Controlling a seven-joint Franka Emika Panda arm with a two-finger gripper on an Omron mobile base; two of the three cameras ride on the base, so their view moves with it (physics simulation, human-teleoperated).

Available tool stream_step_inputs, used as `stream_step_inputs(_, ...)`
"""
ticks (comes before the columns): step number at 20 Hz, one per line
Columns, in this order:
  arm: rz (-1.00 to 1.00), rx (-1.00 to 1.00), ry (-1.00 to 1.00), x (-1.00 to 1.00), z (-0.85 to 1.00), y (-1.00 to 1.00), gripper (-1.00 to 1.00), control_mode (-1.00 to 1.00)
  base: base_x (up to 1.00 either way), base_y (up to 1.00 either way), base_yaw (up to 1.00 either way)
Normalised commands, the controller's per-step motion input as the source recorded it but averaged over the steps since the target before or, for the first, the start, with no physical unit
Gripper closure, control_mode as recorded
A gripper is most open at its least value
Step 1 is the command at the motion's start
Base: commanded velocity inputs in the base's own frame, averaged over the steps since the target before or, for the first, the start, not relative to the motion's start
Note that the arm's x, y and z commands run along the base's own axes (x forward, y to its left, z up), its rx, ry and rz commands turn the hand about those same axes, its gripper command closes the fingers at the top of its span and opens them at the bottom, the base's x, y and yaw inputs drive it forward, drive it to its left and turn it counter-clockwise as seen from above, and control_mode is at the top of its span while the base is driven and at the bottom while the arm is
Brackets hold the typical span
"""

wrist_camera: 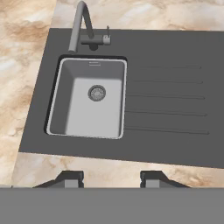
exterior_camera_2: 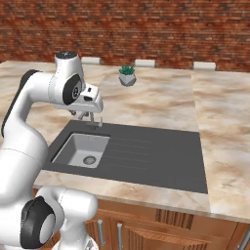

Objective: Store the hot dog in the freezer for long-term storage. Close the freezer door after placing the cooked food.

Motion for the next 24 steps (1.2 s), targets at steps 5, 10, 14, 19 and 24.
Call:
stream_step_inputs(5, 0.00, 0.00, 0.00, 0.00, 0.00, 0.00, -1.00, -1.00, 0.00, 0.00, 0.00)
stream_step_inputs(10, 0.00, 0.00, 0.00, 0.00, 0.00, 0.00, -1.00, -1.00, 0.00, 0.00, 0.00)
stream_step_inputs(14, 0.00, 0.00, 0.00, 0.00, 0.00, 0.00, -1.00, -1.00, 0.00, 0.00, 0.00)
stream_step_inputs(19, 0.00, 0.00, 0.00, 0.00, 0.00, 0.00, -1.00, -1.00, 0.00, 0.00, 0.00)
stream_step_inputs(24, 0.00, 0.00, 0.00, 0.00, 0.00, 0.00, -1.00, -1.00, 0.00, 0.00, 0.00)
